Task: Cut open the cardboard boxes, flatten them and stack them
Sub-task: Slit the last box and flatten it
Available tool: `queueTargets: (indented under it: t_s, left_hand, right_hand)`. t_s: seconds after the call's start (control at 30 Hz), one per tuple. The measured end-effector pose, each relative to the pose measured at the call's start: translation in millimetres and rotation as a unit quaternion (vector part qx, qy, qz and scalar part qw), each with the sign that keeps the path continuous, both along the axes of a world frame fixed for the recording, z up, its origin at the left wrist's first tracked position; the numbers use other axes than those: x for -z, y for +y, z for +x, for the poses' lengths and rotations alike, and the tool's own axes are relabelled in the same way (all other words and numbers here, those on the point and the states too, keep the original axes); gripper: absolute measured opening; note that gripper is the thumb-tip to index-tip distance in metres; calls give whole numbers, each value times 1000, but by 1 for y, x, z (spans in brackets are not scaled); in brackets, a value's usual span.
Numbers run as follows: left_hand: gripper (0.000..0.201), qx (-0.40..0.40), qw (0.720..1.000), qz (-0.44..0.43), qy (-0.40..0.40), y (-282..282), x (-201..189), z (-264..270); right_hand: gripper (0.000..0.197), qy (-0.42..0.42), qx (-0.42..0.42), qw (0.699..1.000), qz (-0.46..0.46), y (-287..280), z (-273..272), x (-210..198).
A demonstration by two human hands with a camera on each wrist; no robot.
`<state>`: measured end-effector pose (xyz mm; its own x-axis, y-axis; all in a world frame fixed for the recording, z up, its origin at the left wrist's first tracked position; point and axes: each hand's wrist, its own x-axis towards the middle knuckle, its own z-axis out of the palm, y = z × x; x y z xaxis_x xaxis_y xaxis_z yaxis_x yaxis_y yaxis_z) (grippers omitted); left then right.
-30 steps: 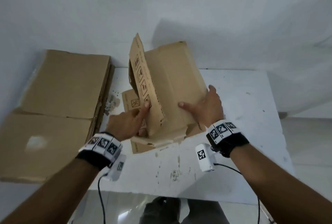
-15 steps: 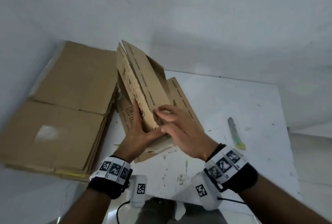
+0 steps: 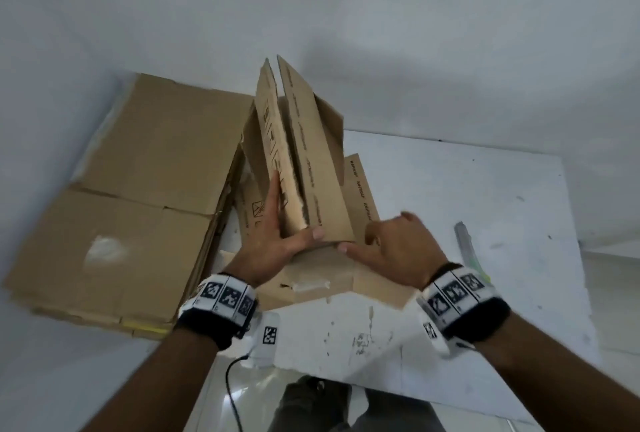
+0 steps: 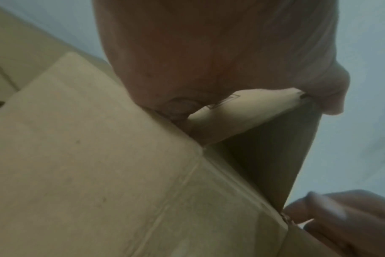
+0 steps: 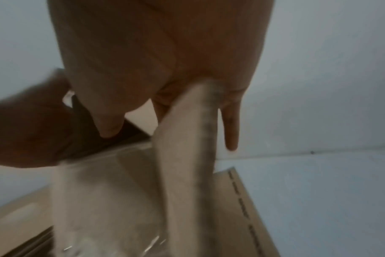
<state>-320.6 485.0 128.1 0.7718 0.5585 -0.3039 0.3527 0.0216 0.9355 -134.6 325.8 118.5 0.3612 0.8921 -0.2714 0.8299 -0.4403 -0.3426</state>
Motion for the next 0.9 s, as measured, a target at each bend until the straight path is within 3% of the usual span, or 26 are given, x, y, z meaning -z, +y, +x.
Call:
queueTargets:
  t_s: [0.1, 0.17, 0.3, 0.4, 0.47, 0.57, 0.6, 0.63, 0.7, 0.77, 0.83, 0.87, 0.9]
  left_hand:
    - [129, 34, 999, -4, 6, 2, 10, 35]
    - [125, 60, 998, 14, 24, 7, 20, 52]
    - [109, 68, 993, 59, 74, 21, 46, 53]
    - [97, 49, 986, 76, 140, 22, 64, 31]
    - [85, 43, 983, 73, 163, 16, 74, 17]
    - [72, 43, 985, 56, 160, -2, 92, 14]
    - [70, 37, 987, 46, 149, -9, 98, 17]
    - [66, 22, 989, 36, 144, -12, 105, 18]
    - [50, -21, 984, 51, 172, -9, 120, 16]
    - [40, -81, 957, 119, 252, 7, 141, 4]
    - [48, -127, 914, 171, 346, 24, 159, -15]
    - [60, -141, 897, 181, 378, 29, 163, -22]
    - [71, -143, 886, 197, 395, 30, 165, -25]
  right_hand:
    - [79, 100, 76, 991, 40, -20, -12, 8]
    - [78, 124, 128, 981, 75, -9, -11, 13]
    - [54, 33, 85, 996, -4, 26, 3, 26]
    - [36, 35, 76, 996, -39, 24, 19, 40]
    - [52, 63, 72, 993, -65, 15, 21, 51]
    - [111, 67, 89, 990, -86, 13, 3, 74]
    - [116, 85, 115, 986, -83, 15, -5, 83]
    - [109, 103, 145, 981, -72, 16, -12, 92]
    - [74, 121, 227, 965, -47, 12, -13, 112]
    - [52, 147, 356, 922, -33, -1, 1, 129]
    - [64, 156, 486, 860, -30, -19, 20, 138]
    - [73, 133, 514, 846, -43, -26, 28, 141]
    - [77, 92, 508, 854, -65, -31, 33, 142]
